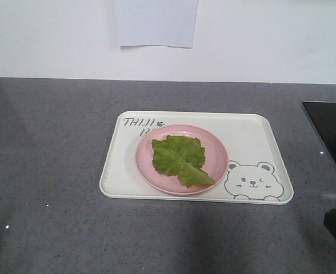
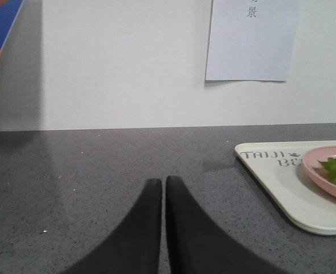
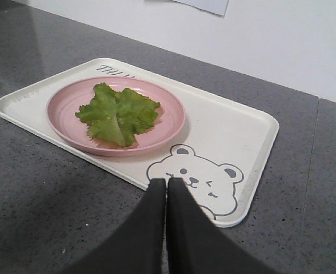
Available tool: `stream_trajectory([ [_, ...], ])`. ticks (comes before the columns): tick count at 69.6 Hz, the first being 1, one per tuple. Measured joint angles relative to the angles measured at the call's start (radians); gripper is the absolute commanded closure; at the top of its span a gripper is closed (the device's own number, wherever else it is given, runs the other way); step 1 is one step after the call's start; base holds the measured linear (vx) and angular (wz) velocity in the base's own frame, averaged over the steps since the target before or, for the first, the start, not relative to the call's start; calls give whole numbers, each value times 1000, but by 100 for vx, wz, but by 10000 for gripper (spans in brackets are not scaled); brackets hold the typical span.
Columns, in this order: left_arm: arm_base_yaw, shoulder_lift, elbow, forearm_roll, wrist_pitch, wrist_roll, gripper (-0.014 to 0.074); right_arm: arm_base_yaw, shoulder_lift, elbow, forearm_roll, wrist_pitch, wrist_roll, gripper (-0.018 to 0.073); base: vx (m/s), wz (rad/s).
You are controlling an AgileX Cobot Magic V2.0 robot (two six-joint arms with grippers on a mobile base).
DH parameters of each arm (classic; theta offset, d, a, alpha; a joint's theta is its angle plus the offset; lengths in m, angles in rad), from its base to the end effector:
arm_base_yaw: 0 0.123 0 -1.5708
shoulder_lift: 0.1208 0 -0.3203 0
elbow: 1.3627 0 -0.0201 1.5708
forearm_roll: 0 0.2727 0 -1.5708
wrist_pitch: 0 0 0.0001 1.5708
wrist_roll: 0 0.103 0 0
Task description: Transfer vegetables to tray and serve
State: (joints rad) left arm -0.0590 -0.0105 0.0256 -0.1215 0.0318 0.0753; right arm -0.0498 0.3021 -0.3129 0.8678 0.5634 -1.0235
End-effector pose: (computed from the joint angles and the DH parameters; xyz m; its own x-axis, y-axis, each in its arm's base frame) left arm 0.0550 -0.0037 0.2021 0.0376 -0.0484 -0.9981 0.0646 0.9969 -0.0459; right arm 0.0694 0.0386 0.2742 -0.1955 -0.2070 -0.9586 -0.4023 0.9084 -0.1141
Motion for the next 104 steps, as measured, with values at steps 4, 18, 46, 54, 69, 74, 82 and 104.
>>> stream_trajectory([
  [4, 5, 0, 0, 0, 12, -2, 602, 0, 0, 0, 0, 0, 0, 565, 0, 0],
  [18, 6, 0, 0, 0, 21, -3, 602, 0, 0, 0, 0, 0, 0, 565, 0, 0],
  [46, 6, 0, 0, 0, 22, -3, 602, 0, 0, 0, 0, 0, 0, 565, 0, 0],
  [54, 6, 0, 0, 0, 22, -3, 602, 0, 0, 0, 0, 0, 0, 565, 0, 0],
  [69, 6, 0, 0, 0, 23, -3, 602, 0, 0, 0, 0, 0, 0, 565, 0, 0],
  [74, 6, 0, 0, 0, 23, -3, 602, 0, 0, 0, 0, 0, 0, 565, 0, 0],
  [82, 6, 0, 0, 0, 24, -3, 602, 0, 0, 0, 0, 0, 0, 565, 0, 0],
  [104, 6, 0, 0, 0, 29, -3, 602, 0, 0, 0, 0, 0, 0, 565, 0, 0],
])
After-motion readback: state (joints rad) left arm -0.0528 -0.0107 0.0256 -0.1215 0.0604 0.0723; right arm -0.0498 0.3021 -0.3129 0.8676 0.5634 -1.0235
